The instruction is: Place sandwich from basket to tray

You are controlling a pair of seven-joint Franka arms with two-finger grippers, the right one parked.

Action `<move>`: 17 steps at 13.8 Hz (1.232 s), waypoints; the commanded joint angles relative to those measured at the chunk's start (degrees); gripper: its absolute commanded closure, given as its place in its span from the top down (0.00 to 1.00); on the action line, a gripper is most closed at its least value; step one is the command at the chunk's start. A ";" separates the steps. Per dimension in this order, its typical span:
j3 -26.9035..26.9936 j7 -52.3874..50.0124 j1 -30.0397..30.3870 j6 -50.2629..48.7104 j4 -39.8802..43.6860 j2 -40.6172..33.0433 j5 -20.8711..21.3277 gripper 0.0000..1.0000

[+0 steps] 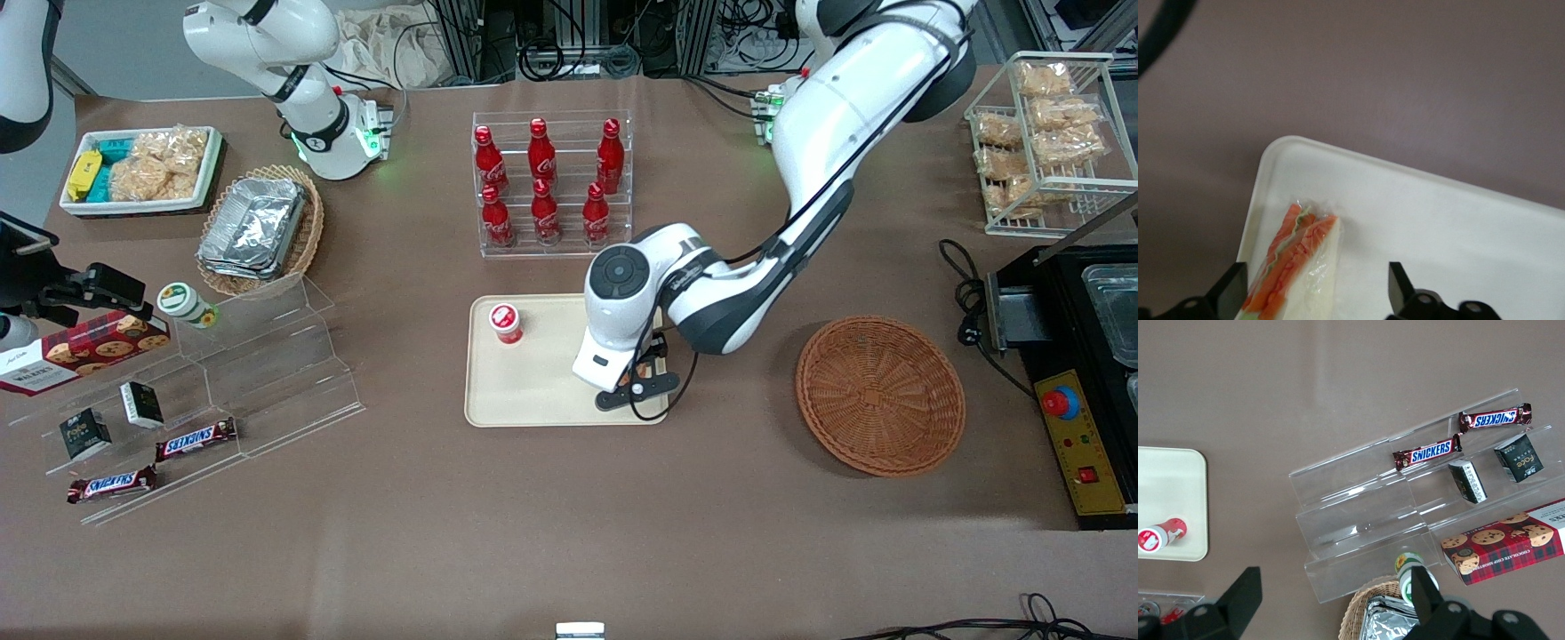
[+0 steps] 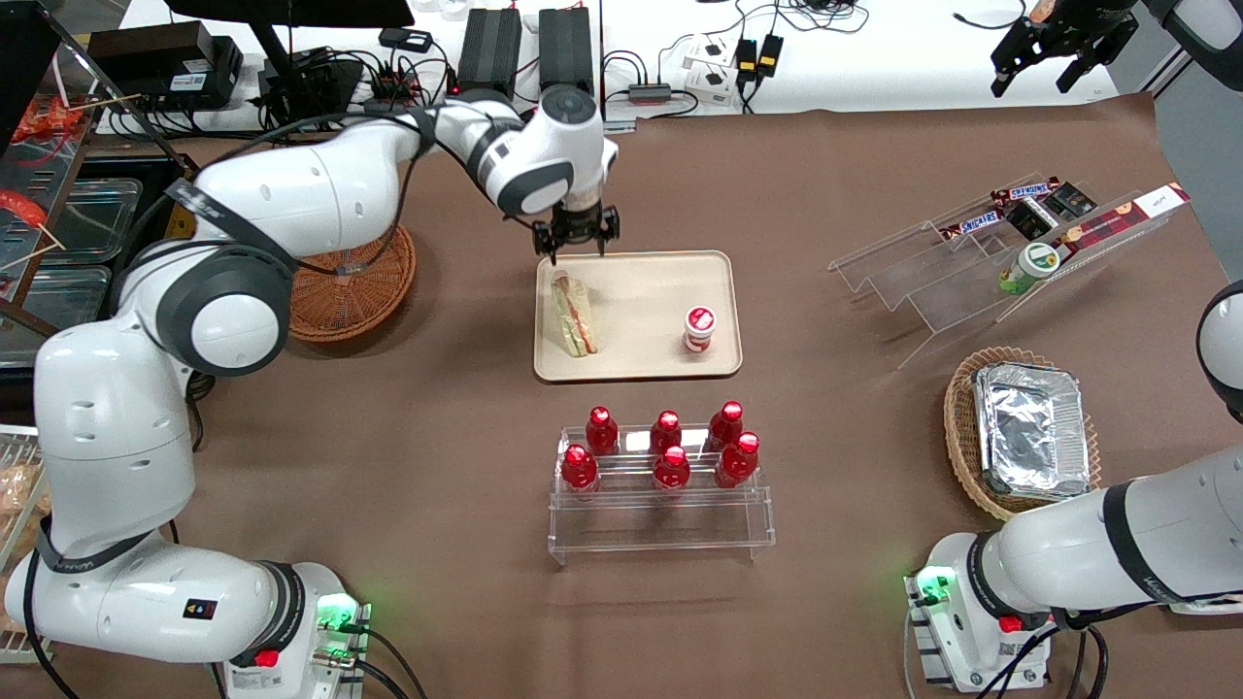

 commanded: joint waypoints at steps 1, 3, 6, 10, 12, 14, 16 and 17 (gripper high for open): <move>-0.58 0.02 5.49 -4.75 -2.20 -10.15 -4.15 1.00; -0.93 1.15 9.79 -6.35 -2.37 -13.94 -6.86 1.00; -1.02 8.44 14.72 -9.41 -2.64 -18.43 -11.09 1.00; -1.20 18.62 20.25 -12.85 -2.72 -22.21 -14.69 1.00; -1.20 26.00 24.21 -15.48 -2.72 -23.97 -16.63 1.00; 0.02 33.56 25.63 -17.07 -2.72 -26.42 -19.08 1.00; 8.24 40.33 22.41 -18.12 -2.90 -29.67 -23.29 1.00; 14.38 44.37 19.08 -18.22 -4.12 -31.95 -26.10 1.00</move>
